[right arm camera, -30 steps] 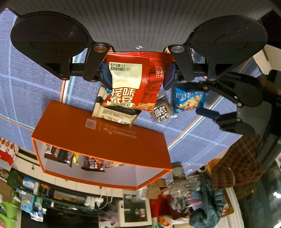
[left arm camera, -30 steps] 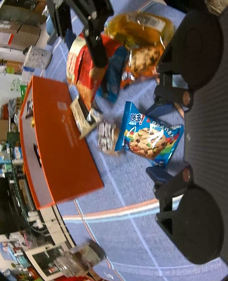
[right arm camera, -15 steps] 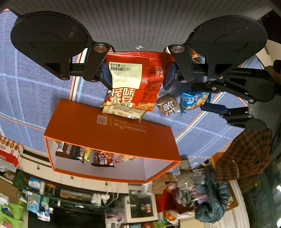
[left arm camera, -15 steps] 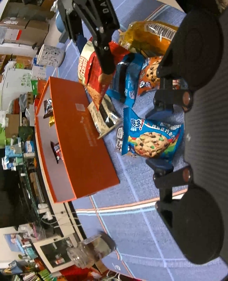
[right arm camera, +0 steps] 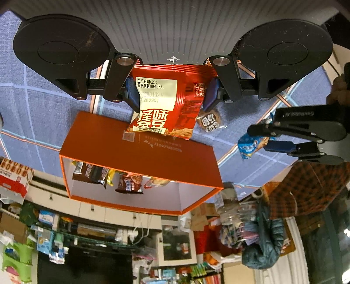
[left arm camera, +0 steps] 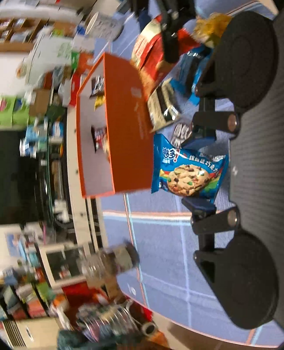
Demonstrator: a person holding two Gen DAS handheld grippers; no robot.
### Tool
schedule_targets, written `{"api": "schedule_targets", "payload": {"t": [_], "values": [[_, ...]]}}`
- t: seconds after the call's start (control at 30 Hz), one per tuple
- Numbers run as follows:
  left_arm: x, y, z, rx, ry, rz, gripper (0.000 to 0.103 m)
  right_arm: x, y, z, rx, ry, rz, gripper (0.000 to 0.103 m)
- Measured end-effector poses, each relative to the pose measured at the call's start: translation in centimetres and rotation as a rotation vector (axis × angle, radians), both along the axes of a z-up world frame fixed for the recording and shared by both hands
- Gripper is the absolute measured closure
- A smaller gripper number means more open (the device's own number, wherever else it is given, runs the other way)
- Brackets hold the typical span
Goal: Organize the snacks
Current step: 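Carry the blue cookie bag and red bag over the orange box with both grippers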
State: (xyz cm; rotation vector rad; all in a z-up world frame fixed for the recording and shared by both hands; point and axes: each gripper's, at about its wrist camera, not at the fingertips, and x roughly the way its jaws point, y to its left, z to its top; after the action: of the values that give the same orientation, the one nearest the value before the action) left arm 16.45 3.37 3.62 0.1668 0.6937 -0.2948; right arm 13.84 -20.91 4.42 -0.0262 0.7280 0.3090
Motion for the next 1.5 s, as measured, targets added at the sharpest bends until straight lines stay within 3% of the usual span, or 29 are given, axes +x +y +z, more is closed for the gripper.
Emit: {"api": "schedule_targets", "payload": {"t": [0.57,1.17,1.37,1.5], "values": [[0.6,1.0,0.3,-0.005,-0.027,0.176,0.059,0.1,0.6,0.2,-0.003,-0.004,0.005,0.053],[0.7,0.2,4.4,-0.090,-0.096,0.167,0.059,-0.6,1.2,3.8,-0.021,-0.127,-0.027,0.053],[3.8,-1.2,5.9,-0.124,-0.115,0.159,0.059,2.5,-1.2,5.7,0.035,-0.153,-0.120,0.053],[8.2,-3.4,6.3,-0.147,-0.111,0.164,0.059,5.7,-1.6,6.1,0.051,-0.172,-0.149,0.053]]}}
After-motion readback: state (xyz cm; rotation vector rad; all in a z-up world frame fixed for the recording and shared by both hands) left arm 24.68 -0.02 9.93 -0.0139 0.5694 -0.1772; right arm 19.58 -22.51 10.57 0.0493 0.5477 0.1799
